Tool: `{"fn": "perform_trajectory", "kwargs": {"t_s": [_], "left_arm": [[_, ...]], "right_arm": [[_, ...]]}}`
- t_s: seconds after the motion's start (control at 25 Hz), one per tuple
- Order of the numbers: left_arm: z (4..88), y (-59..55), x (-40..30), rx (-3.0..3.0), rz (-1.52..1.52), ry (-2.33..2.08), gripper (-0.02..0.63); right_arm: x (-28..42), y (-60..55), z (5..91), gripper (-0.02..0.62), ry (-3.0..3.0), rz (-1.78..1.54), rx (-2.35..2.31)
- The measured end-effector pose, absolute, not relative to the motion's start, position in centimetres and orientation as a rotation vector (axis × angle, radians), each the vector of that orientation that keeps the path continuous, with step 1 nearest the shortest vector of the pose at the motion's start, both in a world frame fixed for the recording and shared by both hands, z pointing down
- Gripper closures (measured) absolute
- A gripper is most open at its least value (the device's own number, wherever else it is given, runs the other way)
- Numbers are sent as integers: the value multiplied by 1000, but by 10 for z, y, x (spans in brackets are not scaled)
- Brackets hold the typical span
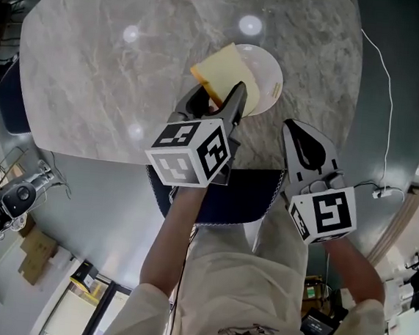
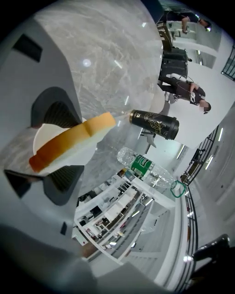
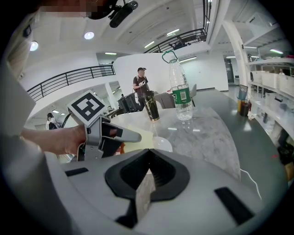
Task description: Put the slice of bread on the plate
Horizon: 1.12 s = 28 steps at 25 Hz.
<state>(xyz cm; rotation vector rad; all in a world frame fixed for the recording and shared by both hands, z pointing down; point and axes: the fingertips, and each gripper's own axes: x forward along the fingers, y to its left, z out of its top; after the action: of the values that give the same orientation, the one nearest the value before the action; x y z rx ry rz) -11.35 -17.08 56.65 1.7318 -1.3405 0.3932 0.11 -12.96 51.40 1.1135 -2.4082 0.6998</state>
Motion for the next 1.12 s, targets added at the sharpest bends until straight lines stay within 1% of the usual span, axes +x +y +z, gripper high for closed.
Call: {"fn": "perform_trajectory", "kwargs": {"t_s": [0.16,0.32,0.36,0.4,0.44,0.56,0.72,0.92,1.0,1.12], "left_arm": [[572,-160,-116,1724,470,-1322,367],[576,-151,-118,1693,441,-1283,367],[576,-150,-119,1683,429,-1278,368],[576,-150,-119,1676,417,-1273,367],[575,-149,-118,1672,406,-1268,368],[572,-148,-116,1664,372,-1255,368],[570,-149,-112,1658,324,-1242,368],[571,-147,-108,1648,278,-1200,368],[571,-145,-105,1659,284,-1178,368],[570,-142,-103,1684,311,-1171,368]], "right_arm": [[0,-127,519,592,-2410,708,1092],[-15,-115,538,584,-2414,730,954],[-21,-112,543,567,-2415,698,906],[-28,-108,546,483,-2415,643,852],[-35,-105,548,441,-2416,573,798],[-53,-97,553,377,-2423,398,738],[-66,-97,569,376,-2374,168,711],[-76,-107,573,378,-2375,58,711],[-74,-109,571,436,-2361,-17,722],[-67,-108,570,459,-2301,-196,735]]}}
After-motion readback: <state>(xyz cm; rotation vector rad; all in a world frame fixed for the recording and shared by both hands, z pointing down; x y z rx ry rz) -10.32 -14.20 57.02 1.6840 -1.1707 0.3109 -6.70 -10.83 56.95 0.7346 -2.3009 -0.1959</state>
